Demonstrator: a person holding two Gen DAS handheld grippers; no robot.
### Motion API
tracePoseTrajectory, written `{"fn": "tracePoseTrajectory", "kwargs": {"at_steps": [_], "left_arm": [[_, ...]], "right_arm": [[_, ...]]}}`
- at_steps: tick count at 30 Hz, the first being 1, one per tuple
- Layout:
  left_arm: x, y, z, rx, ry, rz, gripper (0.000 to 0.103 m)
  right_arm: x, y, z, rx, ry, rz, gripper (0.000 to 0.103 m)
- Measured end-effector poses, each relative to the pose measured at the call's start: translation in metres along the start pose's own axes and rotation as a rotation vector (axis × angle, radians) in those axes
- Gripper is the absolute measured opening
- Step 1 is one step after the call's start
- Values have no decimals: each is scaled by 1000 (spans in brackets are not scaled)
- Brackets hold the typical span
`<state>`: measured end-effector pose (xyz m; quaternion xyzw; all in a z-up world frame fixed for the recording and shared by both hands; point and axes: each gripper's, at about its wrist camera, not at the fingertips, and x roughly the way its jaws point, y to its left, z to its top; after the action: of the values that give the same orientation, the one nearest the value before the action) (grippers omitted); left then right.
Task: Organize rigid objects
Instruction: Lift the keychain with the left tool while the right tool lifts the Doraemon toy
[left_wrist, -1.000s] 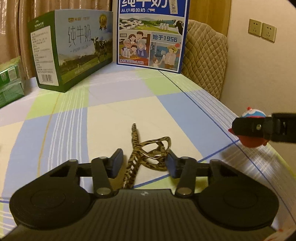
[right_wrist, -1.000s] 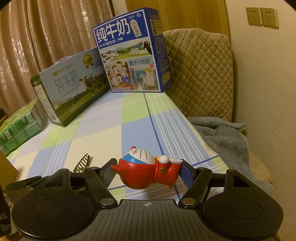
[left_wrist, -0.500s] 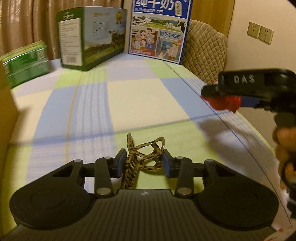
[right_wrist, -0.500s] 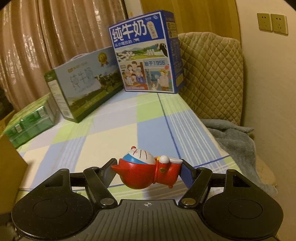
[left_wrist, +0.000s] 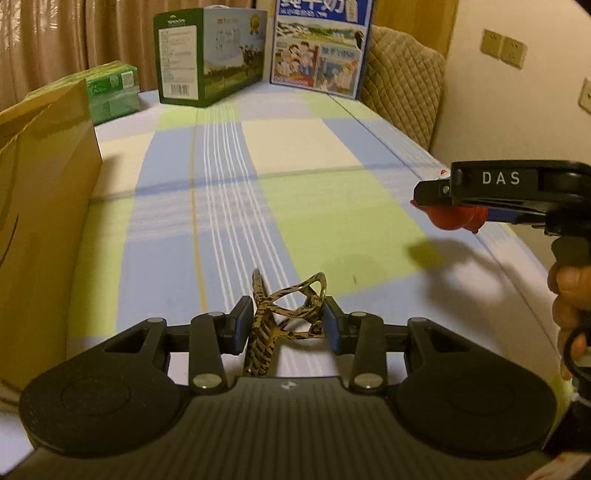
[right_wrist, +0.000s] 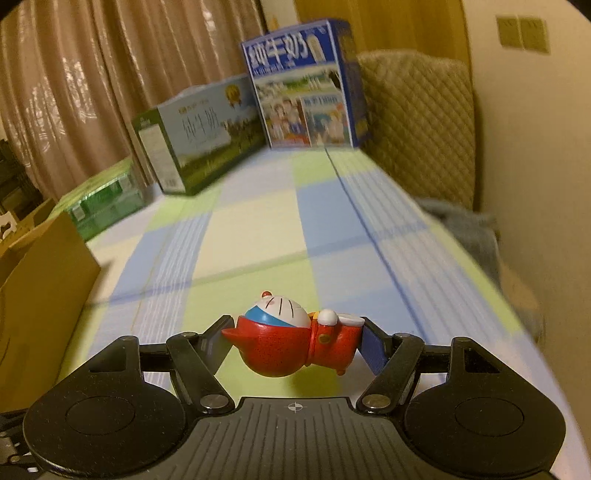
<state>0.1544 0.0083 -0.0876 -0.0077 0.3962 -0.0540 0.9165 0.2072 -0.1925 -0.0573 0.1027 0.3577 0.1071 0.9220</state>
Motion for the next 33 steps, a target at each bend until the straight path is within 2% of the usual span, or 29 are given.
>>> {"fn": "tracePoseTrajectory", "kwargs": {"at_steps": [4,13,19,26,33], "left_arm": [[-1,-2,-10,18,21,18,35],[7,-3,-11,30,6,34,37],[3,-5,-11,45,5,42,34],[-21,-2,-7,25,-15,45,34],[-69,1,6,7,-78,41,34]], "right_arm": [[-9,5,-12,0,18,10,68],[-6,5,-13,9,21,27,68],[-6,6,-12,4,24,37,68],[-24,18,-13,-32,-1,51,68],[-65,33,-23,-50,-13,54,68]]}}
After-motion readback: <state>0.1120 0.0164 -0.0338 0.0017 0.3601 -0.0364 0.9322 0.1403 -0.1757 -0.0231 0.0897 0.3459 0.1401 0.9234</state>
